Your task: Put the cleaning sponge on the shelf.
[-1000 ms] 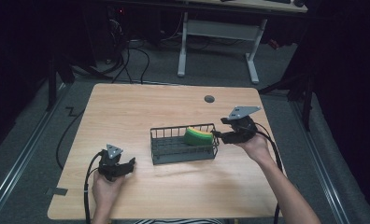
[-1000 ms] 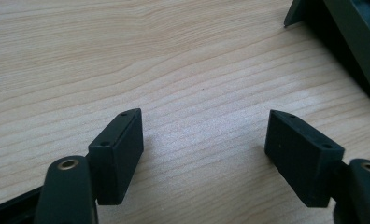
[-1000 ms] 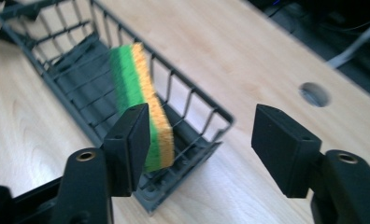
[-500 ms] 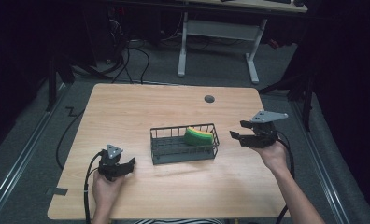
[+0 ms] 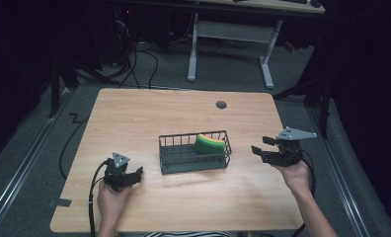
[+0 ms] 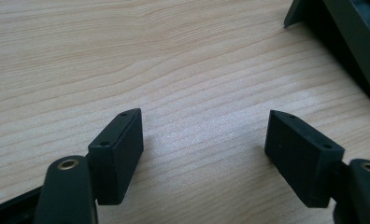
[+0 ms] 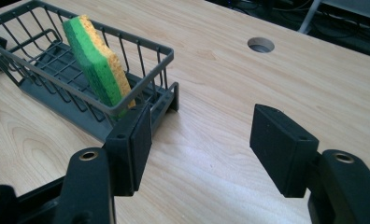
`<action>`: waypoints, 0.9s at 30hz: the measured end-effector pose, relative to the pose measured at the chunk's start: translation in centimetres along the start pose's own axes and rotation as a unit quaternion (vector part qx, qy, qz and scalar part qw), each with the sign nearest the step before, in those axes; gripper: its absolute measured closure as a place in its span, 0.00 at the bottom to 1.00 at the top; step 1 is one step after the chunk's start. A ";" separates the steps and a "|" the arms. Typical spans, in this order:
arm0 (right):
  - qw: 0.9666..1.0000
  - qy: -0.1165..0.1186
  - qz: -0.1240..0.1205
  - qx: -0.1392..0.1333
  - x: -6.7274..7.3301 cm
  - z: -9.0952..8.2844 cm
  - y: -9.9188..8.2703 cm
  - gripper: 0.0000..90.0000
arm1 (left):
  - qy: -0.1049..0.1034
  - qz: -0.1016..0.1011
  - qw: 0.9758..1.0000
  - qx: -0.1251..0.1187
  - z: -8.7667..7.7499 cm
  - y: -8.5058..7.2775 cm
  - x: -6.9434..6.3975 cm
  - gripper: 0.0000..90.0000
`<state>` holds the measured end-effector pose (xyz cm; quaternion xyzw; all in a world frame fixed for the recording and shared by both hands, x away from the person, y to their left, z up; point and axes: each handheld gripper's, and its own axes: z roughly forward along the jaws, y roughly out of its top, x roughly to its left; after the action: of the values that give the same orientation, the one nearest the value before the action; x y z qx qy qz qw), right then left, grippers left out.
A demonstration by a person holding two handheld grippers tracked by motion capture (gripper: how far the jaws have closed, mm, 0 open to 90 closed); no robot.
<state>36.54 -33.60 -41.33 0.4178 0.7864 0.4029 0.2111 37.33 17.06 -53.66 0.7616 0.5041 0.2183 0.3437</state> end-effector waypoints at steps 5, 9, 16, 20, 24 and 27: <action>1.000 0.004 0.014 -0.001 -0.1 -0.1 -1.1 0.43 | 0.000 0.000 1.000 0.000 0.0 0.0 0.0 0.32; 1.000 0.006 0.022 -0.006 -0.1 -0.2 -2.0 0.43 | 0.000 0.000 1.000 0.000 0.0 0.0 0.0 0.32; 0.999 0.010 0.036 -0.007 0.0 -0.1 -3.7 0.43 | 0.000 0.000 1.000 0.000 0.0 0.0 0.0 0.32; 0.999 0.011 0.045 -0.002 0.1 0.2 -4.7 0.43 | 0.000 0.000 1.000 0.000 0.0 0.0 0.0 0.32; 0.999 0.013 0.052 -0.004 0.3 0.4 -5.4 0.43 | 0.000 0.000 1.000 0.000 0.0 0.0 0.0 0.32; 0.998 0.013 0.054 -0.003 0.4 0.8 -5.9 0.43 | 0.000 0.000 1.000 0.000 0.0 0.0 0.0 0.32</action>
<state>33.98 -34.83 -46.51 0.4534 0.7643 0.4217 0.1801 37.33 17.06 -53.66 0.7618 0.5040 0.2182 0.3436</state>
